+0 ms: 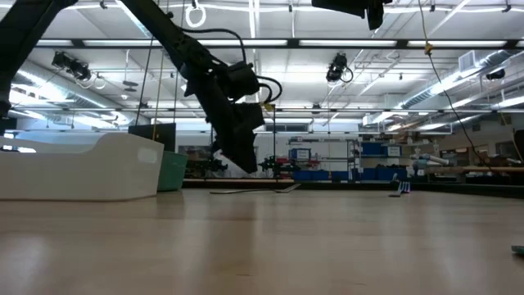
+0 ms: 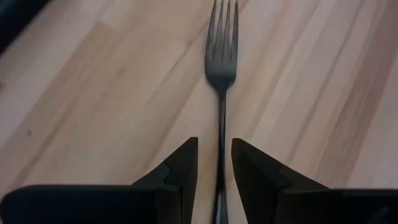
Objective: Sort silverware by color (type)
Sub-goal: Put the black fork into the black bin
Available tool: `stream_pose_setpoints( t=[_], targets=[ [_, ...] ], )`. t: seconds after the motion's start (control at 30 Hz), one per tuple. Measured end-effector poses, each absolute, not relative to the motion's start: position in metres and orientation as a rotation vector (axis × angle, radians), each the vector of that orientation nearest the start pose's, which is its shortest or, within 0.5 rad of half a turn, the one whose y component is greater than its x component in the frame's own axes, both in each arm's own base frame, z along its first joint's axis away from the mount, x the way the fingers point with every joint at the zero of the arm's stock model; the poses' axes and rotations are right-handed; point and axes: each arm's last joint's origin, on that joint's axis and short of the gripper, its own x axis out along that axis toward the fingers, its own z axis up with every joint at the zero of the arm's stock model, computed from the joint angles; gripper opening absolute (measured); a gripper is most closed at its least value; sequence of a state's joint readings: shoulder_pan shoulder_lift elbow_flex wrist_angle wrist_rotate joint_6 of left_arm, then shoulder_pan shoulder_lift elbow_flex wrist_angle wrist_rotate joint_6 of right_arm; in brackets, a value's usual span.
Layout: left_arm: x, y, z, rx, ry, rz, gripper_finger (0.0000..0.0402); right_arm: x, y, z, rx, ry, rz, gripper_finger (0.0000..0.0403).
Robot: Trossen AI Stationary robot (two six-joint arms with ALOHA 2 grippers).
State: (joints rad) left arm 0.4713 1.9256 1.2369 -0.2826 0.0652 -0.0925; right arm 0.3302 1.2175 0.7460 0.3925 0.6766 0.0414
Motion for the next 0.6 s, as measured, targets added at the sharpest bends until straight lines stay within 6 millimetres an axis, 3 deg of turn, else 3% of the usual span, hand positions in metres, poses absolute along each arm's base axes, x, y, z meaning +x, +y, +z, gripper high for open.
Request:
stream_pose_setpoints(
  t=[0.43,0.6],
  targets=[
    [0.36,0.167,0.135,-0.314,1.002,0.369,0.0107,0.256,0.068,0.286,0.004,0.06,-0.348,0.0125],
    [0.36,0.169,0.131,-0.272,1.02,0.433,0.0107,0.256,0.068,0.286,0.003,0.061,-0.348,0.0125]
  ],
)
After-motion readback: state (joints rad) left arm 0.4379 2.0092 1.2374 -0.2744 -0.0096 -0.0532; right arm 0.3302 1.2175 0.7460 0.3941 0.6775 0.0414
